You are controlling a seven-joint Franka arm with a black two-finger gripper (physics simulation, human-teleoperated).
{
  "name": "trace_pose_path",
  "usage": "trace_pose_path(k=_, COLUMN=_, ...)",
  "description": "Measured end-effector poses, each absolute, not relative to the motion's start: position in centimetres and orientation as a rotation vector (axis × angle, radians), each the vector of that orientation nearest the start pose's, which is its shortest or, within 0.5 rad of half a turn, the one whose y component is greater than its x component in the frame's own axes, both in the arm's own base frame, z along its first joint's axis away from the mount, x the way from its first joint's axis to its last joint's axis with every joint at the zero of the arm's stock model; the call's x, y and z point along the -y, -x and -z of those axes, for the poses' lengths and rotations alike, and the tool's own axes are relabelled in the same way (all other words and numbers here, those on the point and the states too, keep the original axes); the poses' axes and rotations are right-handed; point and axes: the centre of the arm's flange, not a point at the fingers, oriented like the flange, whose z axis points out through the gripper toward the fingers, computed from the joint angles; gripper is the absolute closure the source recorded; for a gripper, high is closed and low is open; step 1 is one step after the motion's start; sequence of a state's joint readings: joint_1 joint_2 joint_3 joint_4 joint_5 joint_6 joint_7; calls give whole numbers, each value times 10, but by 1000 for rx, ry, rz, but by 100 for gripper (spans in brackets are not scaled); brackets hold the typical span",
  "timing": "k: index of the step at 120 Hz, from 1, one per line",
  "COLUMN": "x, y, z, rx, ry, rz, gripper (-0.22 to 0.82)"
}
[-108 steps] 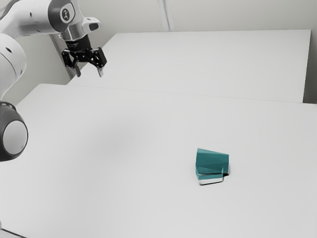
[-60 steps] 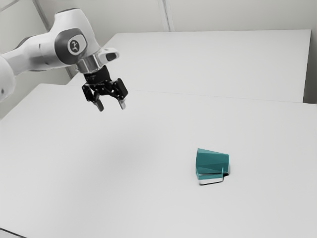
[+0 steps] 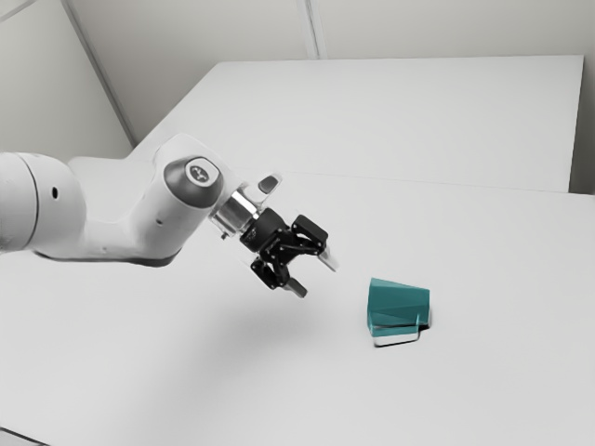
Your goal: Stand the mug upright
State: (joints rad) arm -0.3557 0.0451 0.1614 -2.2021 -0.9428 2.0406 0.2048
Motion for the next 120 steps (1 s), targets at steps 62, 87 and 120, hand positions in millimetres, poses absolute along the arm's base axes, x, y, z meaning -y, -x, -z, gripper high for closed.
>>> trace_pose_path(k=62, x=146, y=-556, z=-297, rx=26, ry=-2307, rz=79, gripper=0)
trace_pose_path(k=87, x=168, y=-563, z=-281, rx=85, ry=-2256, rz=51, gripper=0)
trace_pose_path(k=120, x=193, y=-568, z=-278, rx=148, ry=-2198, rz=10, gripper=0)
